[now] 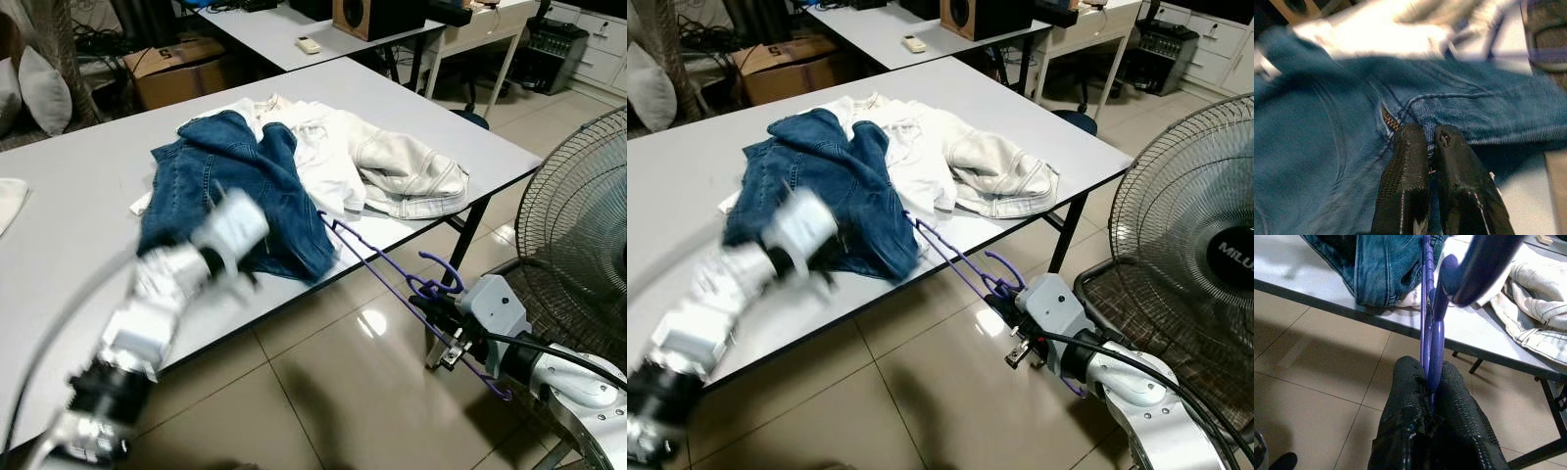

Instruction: Hang hanger

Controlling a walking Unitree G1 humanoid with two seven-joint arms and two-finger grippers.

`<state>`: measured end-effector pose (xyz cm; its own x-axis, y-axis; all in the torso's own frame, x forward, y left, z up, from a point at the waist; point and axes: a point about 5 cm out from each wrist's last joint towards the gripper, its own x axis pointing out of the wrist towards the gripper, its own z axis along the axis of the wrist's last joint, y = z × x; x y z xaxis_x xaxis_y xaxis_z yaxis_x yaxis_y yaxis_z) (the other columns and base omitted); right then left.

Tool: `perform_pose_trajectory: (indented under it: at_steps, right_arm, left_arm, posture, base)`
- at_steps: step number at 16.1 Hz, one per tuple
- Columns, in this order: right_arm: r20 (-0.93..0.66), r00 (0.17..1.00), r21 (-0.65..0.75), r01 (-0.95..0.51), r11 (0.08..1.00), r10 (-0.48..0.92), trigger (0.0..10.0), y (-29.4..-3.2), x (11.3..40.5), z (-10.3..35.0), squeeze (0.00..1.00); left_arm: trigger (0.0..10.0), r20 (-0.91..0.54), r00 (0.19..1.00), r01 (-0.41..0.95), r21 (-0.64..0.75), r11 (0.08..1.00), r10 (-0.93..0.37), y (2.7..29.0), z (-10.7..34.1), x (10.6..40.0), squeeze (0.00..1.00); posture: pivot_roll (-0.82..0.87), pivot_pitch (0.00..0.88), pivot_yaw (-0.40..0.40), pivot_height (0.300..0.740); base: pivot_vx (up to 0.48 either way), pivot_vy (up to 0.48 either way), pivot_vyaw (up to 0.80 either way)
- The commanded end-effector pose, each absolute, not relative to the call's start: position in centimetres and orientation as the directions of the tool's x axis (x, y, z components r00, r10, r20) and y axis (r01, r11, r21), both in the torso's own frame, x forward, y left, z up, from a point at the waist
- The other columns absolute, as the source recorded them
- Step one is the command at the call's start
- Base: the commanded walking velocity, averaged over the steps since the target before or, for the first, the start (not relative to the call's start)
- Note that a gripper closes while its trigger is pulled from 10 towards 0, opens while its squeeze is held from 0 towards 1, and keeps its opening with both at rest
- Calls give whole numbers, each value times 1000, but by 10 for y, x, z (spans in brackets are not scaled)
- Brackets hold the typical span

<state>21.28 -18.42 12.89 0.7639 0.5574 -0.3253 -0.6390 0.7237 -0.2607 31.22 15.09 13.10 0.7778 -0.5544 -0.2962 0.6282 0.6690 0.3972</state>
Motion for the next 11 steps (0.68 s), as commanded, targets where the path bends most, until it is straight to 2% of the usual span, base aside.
perform_pose_trajectory:
  at_steps: [1,3,7,9,11]
  right_arm:
    - [-295,780,-281,-623,730,552,10000,-186,213,136,0]
    - [-290,751,-258,-659,707,594,10000,-183,209,139,0]
    - [-276,619,-153,-784,602,736,10000,-173,191,145,0]
    - [-284,598,-113,-797,594,749,10000,-179,190,131,0]
    - [-306,613,-96,-781,616,729,10000,-191,194,109,0]
  left_arm:
    - [0,-257,800,597,428,679,-542,152,144,317,0]
    - [0,-199,841,534,454,714,-503,153,155,323,0]
    - [0,-38,905,394,451,801,-423,159,185,337,0]
    - [0,-16,894,409,440,799,-448,155,195,339,0]
    - [0,-16,871,448,438,779,-492,149,201,338,0]
  posture:
    - [-237,0,73,740]
    - [-234,0,75,740]
    - [-233,0,77,740]
    - [-228,0,78,740]
    - [-221,0,83,740]
  base:
    - [0,0,0]
    - [0,0,0]
    - [0,0,0]
    - [0,0,0]
    - [0,0,0]
